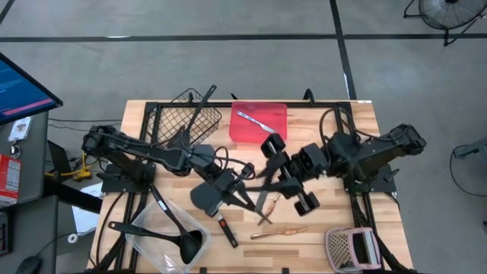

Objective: Pick & Place Kitchen Items
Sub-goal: Put the spatula into the wire basket

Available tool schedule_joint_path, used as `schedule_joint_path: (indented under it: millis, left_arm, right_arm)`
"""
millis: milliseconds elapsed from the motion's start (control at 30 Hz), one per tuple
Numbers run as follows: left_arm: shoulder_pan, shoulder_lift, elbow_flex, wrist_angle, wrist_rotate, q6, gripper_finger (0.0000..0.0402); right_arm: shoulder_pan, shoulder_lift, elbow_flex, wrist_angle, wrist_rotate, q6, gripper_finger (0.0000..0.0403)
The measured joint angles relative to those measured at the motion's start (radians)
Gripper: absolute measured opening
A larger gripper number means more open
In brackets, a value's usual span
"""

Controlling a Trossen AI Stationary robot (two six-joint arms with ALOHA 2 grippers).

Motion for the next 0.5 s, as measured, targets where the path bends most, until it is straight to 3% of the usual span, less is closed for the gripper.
schedule_joint_path:
  millis: [267, 500]
  left_arm:
    - [0.009, -0.010, 0.002, -0.026, -0.082, -0.008, 0.0001]
    - [0.015, -0.025, 0.002, -0.024, -0.136, -0.002, 0.0000]
  right_arm:
    - [0.004, -0.064, 0.000, -0.125, 0.056, 0.000, 0.0219]
    - [0.010, -0.094, 0.000, -0.188, 0.058, -0.001, 0.0227]
